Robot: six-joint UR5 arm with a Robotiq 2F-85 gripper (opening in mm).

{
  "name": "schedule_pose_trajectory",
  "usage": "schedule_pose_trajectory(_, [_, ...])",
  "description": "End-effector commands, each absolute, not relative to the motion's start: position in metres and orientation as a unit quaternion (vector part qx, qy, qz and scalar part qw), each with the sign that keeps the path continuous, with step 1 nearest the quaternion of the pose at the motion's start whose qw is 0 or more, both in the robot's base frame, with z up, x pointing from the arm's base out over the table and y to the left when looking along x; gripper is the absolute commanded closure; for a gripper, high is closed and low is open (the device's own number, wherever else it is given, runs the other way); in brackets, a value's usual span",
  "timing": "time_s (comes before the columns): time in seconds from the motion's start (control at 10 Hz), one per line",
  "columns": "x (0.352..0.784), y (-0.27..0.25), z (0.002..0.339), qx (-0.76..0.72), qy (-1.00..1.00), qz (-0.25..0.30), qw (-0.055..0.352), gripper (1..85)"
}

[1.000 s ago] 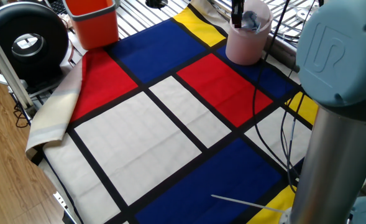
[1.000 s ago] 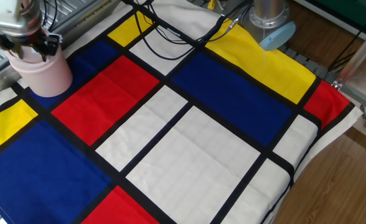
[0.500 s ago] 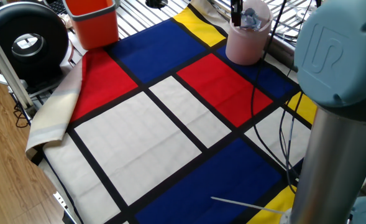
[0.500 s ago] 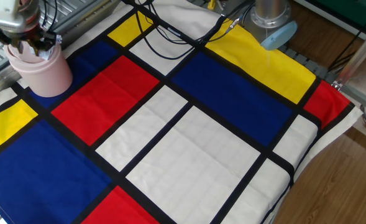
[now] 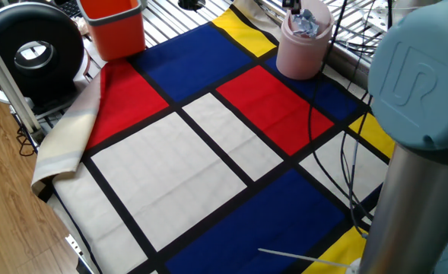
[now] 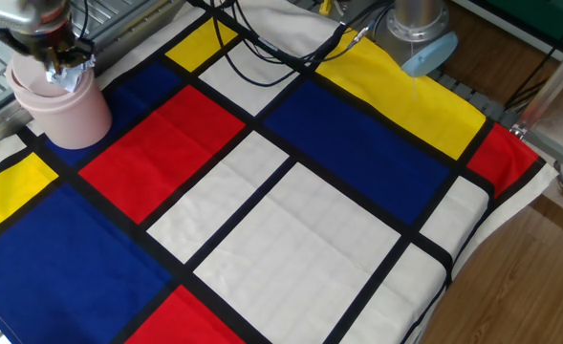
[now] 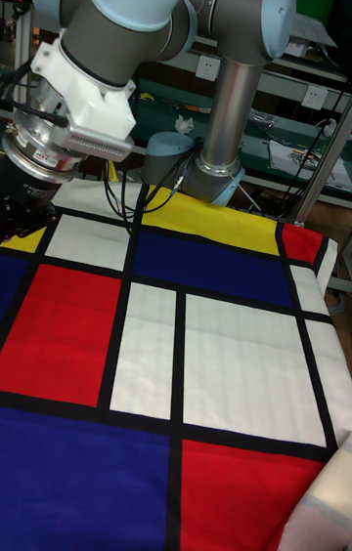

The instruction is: Put the garbage in the trash can

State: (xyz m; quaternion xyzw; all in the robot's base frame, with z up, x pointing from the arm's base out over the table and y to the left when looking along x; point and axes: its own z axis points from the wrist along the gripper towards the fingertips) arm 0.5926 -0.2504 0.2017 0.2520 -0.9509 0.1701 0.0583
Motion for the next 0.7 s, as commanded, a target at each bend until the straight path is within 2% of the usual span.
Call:
schedule_pose_trajectory(0.0, [0.578,-0.240,0.197,0.209,-0.967,0.138,0.047,84.7])
schedule_pose_trajectory(0.6, [0.574,-0.277,0.189,0.209,-0.961,0.178,0.033,84.7])
